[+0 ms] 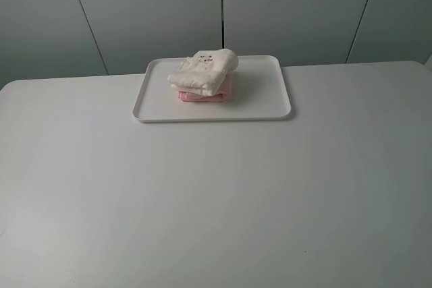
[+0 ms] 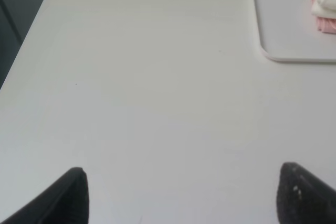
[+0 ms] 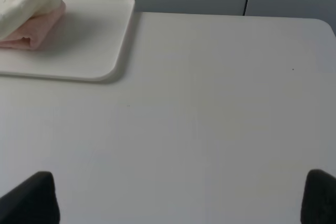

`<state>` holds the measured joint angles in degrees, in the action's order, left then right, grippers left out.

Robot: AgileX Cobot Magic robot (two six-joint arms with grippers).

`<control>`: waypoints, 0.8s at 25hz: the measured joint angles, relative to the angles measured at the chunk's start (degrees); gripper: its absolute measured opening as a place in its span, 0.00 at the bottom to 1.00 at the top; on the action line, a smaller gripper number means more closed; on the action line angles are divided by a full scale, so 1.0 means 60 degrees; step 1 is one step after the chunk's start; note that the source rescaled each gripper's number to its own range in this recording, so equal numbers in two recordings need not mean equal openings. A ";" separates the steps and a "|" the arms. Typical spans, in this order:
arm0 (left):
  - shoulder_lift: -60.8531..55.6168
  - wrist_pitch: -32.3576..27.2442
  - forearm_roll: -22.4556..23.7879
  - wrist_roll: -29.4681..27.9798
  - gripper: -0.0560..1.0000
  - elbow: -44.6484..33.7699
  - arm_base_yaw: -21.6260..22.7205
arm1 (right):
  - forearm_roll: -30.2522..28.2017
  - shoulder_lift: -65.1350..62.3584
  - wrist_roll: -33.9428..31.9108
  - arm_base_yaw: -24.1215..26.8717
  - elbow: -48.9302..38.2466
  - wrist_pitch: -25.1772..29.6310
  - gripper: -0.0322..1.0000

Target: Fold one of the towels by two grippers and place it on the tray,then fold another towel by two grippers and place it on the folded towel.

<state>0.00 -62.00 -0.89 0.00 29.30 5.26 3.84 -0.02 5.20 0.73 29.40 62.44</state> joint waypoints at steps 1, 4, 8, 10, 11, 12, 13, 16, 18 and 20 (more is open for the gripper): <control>0.0000 0.0000 0.0000 0.0000 0.93 0.0000 0.0000 | 0.0000 0.0000 0.0000 0.0000 0.0000 0.0000 1.00; 0.0000 0.0000 0.0000 0.0000 0.93 0.0000 0.0000 | 0.0000 0.0000 0.0000 0.0000 0.0000 0.0000 1.00; 0.0000 0.0000 0.0000 0.0000 0.93 0.0000 0.0000 | 0.0000 0.0000 0.0000 0.0000 0.0000 0.0000 1.00; 0.0000 0.0000 0.0000 0.0000 0.93 0.0000 0.0000 | 0.0000 0.0000 0.0000 0.0000 0.0000 0.0000 1.00; 0.0000 0.0000 0.0000 0.0000 0.93 0.0000 0.0000 | 0.0000 0.0000 0.0000 0.0000 0.0000 0.0000 1.00; 0.0000 0.0000 0.0000 0.0000 0.93 0.0000 0.0000 | 0.0000 0.0000 0.0000 0.0000 0.0000 0.0000 1.00; 0.0000 0.0000 0.0000 0.0000 0.93 0.0000 0.0000 | 0.0000 0.0000 0.0000 0.0000 0.0000 0.0000 1.00; 0.0000 0.0000 0.0000 0.0000 0.93 0.0000 0.0000 | 0.0000 0.0000 0.0000 0.0000 0.0000 0.0000 1.00; 0.0000 0.0000 0.0000 0.0000 0.93 0.0000 0.0000 | 0.0000 0.0000 0.0000 0.0000 0.0000 0.0000 1.00; 0.0000 0.0000 0.0000 0.0000 0.93 0.0000 0.0000 | 0.0000 0.0000 0.0000 0.0000 0.0000 0.0000 1.00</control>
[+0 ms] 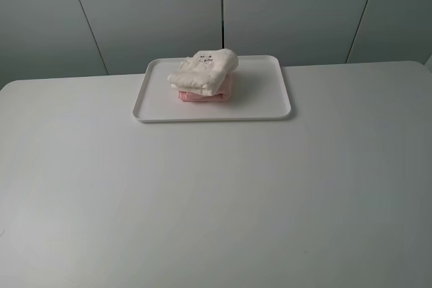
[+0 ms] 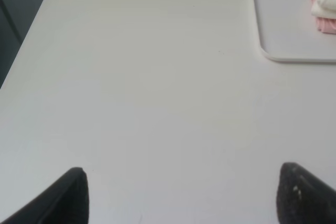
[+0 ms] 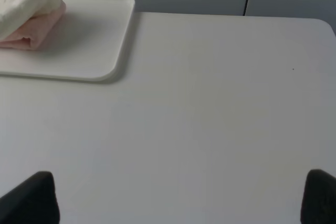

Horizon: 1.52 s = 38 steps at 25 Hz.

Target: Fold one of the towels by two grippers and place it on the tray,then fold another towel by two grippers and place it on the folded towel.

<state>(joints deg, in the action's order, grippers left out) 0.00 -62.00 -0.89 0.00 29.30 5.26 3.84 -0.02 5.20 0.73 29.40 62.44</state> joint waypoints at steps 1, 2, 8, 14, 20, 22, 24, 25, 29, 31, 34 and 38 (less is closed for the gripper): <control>0.0000 0.0000 0.0000 0.0000 0.93 0.0000 0.0000 | 0.0000 0.0000 0.0000 0.0000 0.0000 0.0000 1.00; 0.0000 0.0000 0.0000 0.0000 0.93 0.0000 0.0000 | 0.0000 0.0000 0.0000 0.0000 0.0000 0.0000 1.00; 0.0000 0.0000 0.0000 0.0000 0.93 0.0000 0.0000 | 0.0000 0.0000 0.0000 0.0000 0.0000 0.0000 1.00; 0.0000 0.0000 0.0000 0.0000 0.93 0.0000 0.0000 | 0.0000 0.0000 0.0000 0.0000 0.0000 0.0000 1.00; 0.0000 0.0000 0.0000 0.0000 0.93 0.0000 0.0000 | 0.0000 0.0000 0.0000 0.0000 0.0000 0.0000 1.00; 0.0000 0.0000 0.0000 0.0000 0.93 0.0000 0.0000 | 0.0000 0.0000 0.0000 0.0000 0.0000 0.0000 1.00; 0.0000 0.0000 0.0000 0.0000 0.93 0.0000 0.0000 | 0.0000 0.0000 0.0000 0.0000 0.0000 0.0000 1.00; 0.0000 0.0000 0.0000 0.0000 0.93 0.0000 0.0000 | 0.0000 0.0000 0.0000 0.0000 0.0000 0.0000 1.00; 0.0000 0.0000 0.0000 0.0000 0.93 0.0000 0.0000 | 0.0000 0.0000 -0.0017 0.0000 0.0000 0.0000 1.00; 0.0000 0.0000 0.0000 0.0000 0.93 0.0000 0.0000 | 0.0000 0.0000 -0.0017 0.0000 0.0000 0.0000 1.00; 0.0000 0.0000 0.0000 0.0000 0.93 0.0000 0.0000 | 0.0000 0.0000 -0.0017 0.0000 0.0000 0.0000 1.00; 0.0000 0.0000 0.0000 0.0000 0.93 0.0000 0.0000 | 0.0000 0.0000 -0.0017 0.0000 0.0000 0.0000 1.00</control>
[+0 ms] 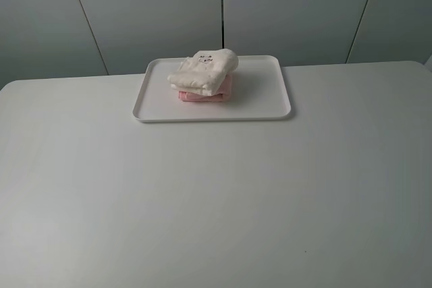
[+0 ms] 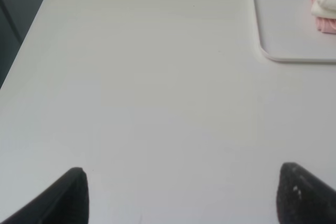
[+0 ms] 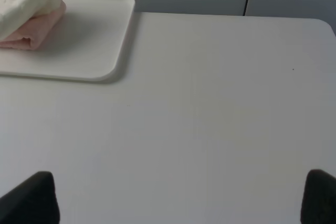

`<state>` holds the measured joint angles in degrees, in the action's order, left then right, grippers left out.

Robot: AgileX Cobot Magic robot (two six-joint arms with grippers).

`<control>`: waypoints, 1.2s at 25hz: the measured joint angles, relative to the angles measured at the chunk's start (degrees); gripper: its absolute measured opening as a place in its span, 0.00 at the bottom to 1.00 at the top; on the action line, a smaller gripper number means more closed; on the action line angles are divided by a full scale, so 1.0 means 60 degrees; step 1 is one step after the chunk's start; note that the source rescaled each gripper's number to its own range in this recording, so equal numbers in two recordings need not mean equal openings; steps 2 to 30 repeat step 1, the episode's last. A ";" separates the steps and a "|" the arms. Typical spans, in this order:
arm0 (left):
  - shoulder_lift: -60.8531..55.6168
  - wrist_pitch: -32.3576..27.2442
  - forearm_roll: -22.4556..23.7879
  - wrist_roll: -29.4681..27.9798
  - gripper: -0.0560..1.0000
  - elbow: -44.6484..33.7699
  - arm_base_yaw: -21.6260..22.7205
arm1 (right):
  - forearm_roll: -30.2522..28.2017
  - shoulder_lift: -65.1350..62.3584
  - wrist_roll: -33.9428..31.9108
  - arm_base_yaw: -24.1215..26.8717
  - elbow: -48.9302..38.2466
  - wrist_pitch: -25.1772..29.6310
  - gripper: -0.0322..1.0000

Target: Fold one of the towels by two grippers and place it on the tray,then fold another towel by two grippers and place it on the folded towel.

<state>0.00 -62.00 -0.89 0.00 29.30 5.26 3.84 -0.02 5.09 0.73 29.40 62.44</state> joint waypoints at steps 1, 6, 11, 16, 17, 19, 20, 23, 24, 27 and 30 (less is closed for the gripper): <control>0.0000 0.0000 0.0000 0.0000 0.93 0.0000 0.0000 | 0.0000 0.0000 0.0000 0.0000 0.0000 0.0000 1.00; 0.0000 0.0000 0.0000 0.0000 0.93 0.0000 0.0000 | 0.0000 0.0000 0.0000 0.0000 0.0000 0.0000 1.00; 0.0000 0.0000 0.0000 0.0000 0.93 0.0000 0.0000 | 0.0000 0.0000 0.0000 0.0000 0.0000 0.0000 1.00; 0.0000 0.0000 0.0000 0.0000 0.93 0.0000 0.0000 | 0.0000 0.0000 0.0000 0.0000 0.0000 0.0000 1.00; 0.0000 0.0000 0.0000 0.0000 0.93 0.0000 0.0000 | 0.0000 0.0000 0.0000 0.0000 0.0000 0.0000 1.00; 0.0000 0.0000 0.0000 0.0000 0.93 0.0000 0.0000 | 0.0000 0.0000 0.0000 0.0000 0.0000 0.0000 1.00; 0.0000 0.0000 0.0000 0.0000 0.93 0.0000 0.0000 | 0.0000 0.0000 0.0000 0.0000 0.0000 0.0000 1.00; 0.0000 0.0000 0.0000 0.0000 0.93 0.0000 0.0000 | 0.0000 0.0000 0.0000 0.0000 0.0000 0.0000 1.00; 0.0000 0.0000 0.0000 0.0000 0.93 0.0000 0.0000 | 0.0000 0.0000 0.0000 0.0000 0.0000 0.0000 1.00; 0.0000 0.0000 0.0000 0.0000 0.93 0.0000 0.0000 | 0.0000 0.0000 0.0000 0.0000 0.0000 0.0000 1.00; 0.0000 0.0000 0.0000 0.0000 0.93 0.0000 0.0000 | 0.0000 0.0000 0.0000 0.0000 0.0000 0.0000 1.00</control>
